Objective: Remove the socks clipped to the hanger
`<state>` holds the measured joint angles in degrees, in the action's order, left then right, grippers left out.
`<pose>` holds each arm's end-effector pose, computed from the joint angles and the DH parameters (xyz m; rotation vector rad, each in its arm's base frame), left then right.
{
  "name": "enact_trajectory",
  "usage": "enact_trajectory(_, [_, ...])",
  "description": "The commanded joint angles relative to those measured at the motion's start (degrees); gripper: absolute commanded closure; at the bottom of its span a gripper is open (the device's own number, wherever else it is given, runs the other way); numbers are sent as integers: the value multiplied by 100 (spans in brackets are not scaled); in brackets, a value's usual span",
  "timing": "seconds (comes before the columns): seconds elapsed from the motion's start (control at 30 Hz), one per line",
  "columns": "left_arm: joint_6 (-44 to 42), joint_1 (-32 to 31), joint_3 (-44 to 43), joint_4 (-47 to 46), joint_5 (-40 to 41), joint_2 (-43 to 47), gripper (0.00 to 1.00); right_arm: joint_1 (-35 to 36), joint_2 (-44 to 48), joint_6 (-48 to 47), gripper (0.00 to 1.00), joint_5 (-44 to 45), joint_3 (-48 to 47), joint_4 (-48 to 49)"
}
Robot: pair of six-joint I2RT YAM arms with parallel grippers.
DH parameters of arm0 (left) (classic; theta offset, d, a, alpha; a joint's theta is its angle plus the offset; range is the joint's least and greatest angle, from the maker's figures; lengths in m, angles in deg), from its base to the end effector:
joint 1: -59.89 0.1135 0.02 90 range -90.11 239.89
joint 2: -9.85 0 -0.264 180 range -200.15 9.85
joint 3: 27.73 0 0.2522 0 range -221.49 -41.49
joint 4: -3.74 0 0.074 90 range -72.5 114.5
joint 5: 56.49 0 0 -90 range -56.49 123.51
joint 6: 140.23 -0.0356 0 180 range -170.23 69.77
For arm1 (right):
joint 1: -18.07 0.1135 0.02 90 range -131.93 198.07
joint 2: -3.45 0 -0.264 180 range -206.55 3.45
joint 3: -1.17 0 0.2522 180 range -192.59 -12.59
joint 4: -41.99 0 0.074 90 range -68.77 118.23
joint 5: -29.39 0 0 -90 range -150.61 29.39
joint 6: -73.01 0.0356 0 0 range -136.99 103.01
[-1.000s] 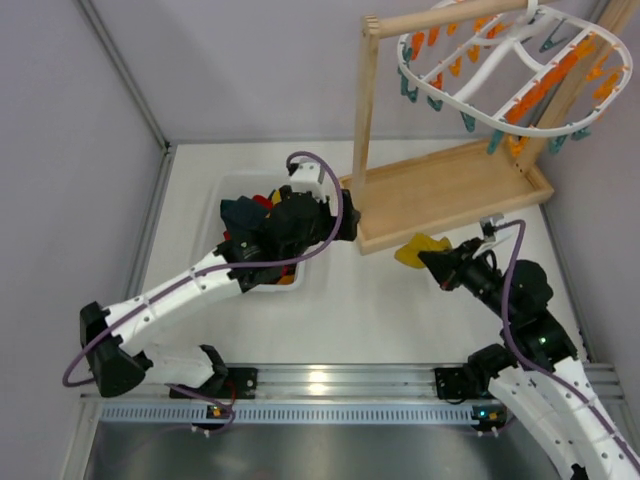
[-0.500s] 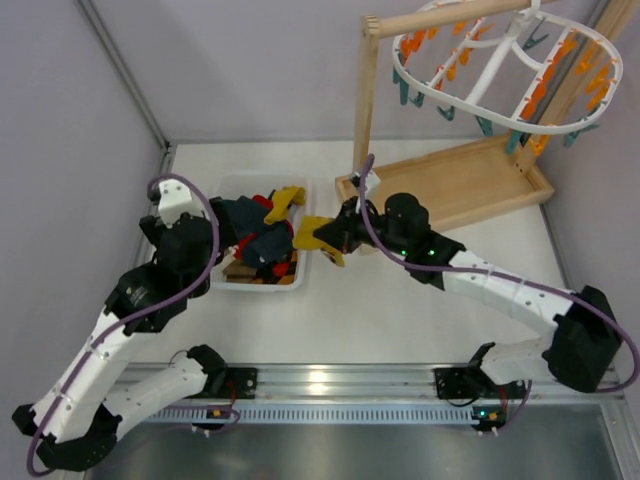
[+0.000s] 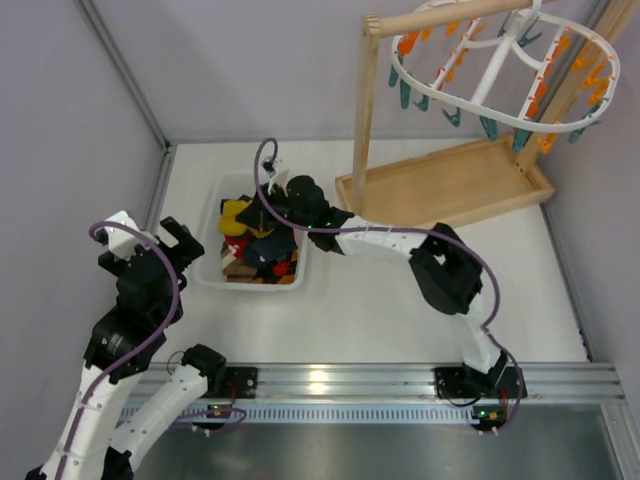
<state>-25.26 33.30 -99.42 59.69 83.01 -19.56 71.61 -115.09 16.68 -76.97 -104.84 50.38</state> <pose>0.0756 -0.0076 0.3899 -0.5651 1.6312 0.1190 0.2892 0.4083 0.2829 -0.5536 1.7503 1.3568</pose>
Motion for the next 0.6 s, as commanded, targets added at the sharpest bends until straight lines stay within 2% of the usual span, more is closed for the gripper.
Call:
enact_trajectory(0.0, [-159,31,89,-343,-282,-197,1,192,-1071,-193,100,615,-591,-1071])
enact_trajectory(0.07, [-159,31,98,-344,-291,-232,1,253,-1389,-256,98,625,-1118,-1563])
enact_trajectory(0.1, [-168,40,98,-344,-291,-232,1,262,-1591,-282,94,651,-1259,-1661])
enact_trajectory(0.2, [-159,31,124,-344,-265,-171,1,289,-1707,-343,90,792,-1524,-1925])
enact_trajectory(0.23, [-159,40,142,-352,-248,-144,1,280,-1647,-378,80,740,-1568,-1934])
enact_trajectory(0.27, [-159,31,142,-361,-239,-144,1,289,-1646,-387,80,696,-1560,-1917])
enact_trajectory(0.3, [-168,31,151,-361,-256,-144,1,289,-1489,-422,61,652,-1525,-1890])
enact_trajectory(0.33, [-168,31,151,-361,-256,-153,1,297,-1375,-449,55,626,-1437,-1855])
enact_trajectory(0.4, [-168,40,151,-379,-265,-188,1,298,-981,-484,44,546,-1314,-1776])
enact_trajectory(0.57, [-177,66,177,-396,-300,-206,1,298,48,-782,30,590,-989,-1977])
